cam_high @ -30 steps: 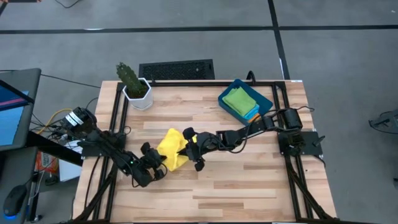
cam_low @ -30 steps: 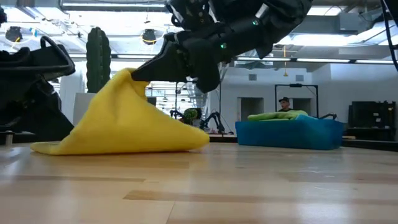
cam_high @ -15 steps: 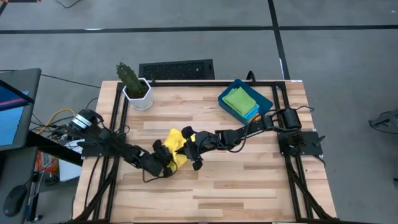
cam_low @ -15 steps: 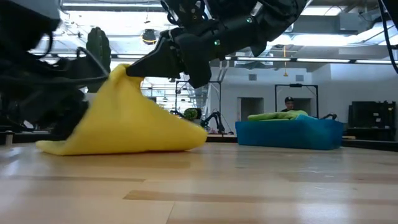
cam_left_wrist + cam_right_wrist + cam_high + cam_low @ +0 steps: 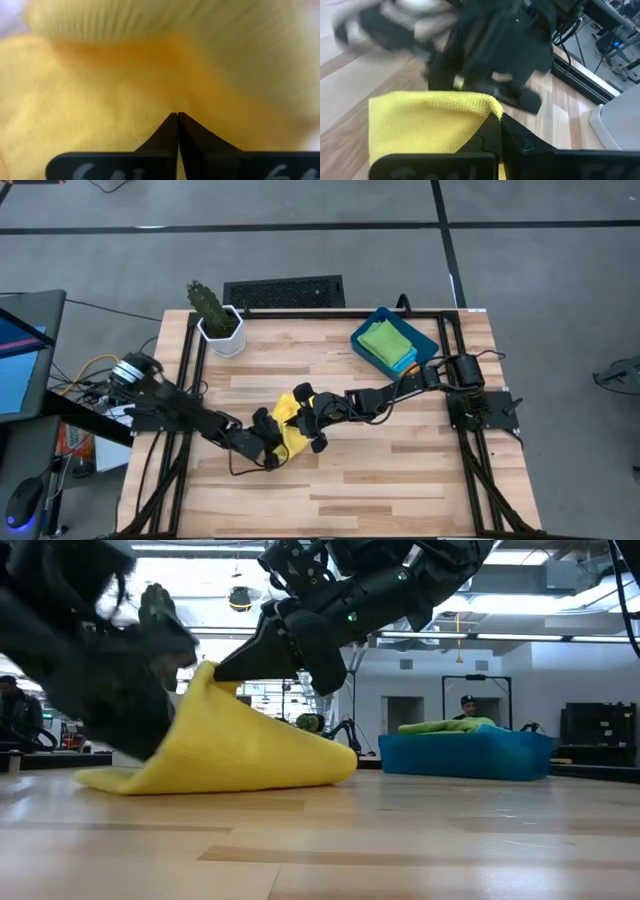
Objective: Fold microfiber towels
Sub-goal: Fold the yellow microfiber towel
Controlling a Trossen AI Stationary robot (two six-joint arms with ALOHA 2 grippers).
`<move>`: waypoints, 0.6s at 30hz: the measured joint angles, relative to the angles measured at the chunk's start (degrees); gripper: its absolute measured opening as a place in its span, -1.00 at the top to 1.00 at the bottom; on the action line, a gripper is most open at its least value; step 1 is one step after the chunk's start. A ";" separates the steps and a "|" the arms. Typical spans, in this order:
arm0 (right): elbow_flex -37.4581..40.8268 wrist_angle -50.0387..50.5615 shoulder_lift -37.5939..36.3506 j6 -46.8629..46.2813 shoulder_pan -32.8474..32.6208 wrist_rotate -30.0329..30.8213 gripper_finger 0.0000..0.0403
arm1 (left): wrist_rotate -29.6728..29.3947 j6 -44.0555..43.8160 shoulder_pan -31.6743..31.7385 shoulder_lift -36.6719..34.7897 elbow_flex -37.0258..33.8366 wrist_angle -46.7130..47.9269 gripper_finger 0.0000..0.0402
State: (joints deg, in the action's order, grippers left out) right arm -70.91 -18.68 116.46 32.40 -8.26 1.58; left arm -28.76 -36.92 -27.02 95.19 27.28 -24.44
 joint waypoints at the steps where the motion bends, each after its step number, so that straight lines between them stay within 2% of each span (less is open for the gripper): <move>1: 0.00 0.00 0.00 -0.02 0.01 0.00 0.88 | 0.57 -0.92 -0.19 -2.20 0.00 1.32 1.00; 7: 0.00 -0.24 0.00 -0.01 0.03 -0.41 0.89 | 1.38 -6.10 -2.62 -17.87 0.05 17.37 1.00; 11: 0.00 -0.68 0.00 -0.81 0.03 -2.91 0.89 | 0.30 -14.77 -5.52 -25.43 -0.09 30.48 1.00; 14: 0.00 -0.89 0.00 -0.93 0.03 -3.21 0.88 | -1.82 -20.86 -8.57 -26.86 -0.57 34.97 1.00; 18: 0.00 -1.29 0.00 -0.94 0.03 -3.23 0.88 | -5.42 -24.32 -11.48 -24.89 -1.28 33.74 1.00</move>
State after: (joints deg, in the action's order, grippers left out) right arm -70.91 -19.97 116.46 31.46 -8.23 -1.65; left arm -34.18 -61.24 -38.50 70.30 26.00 9.30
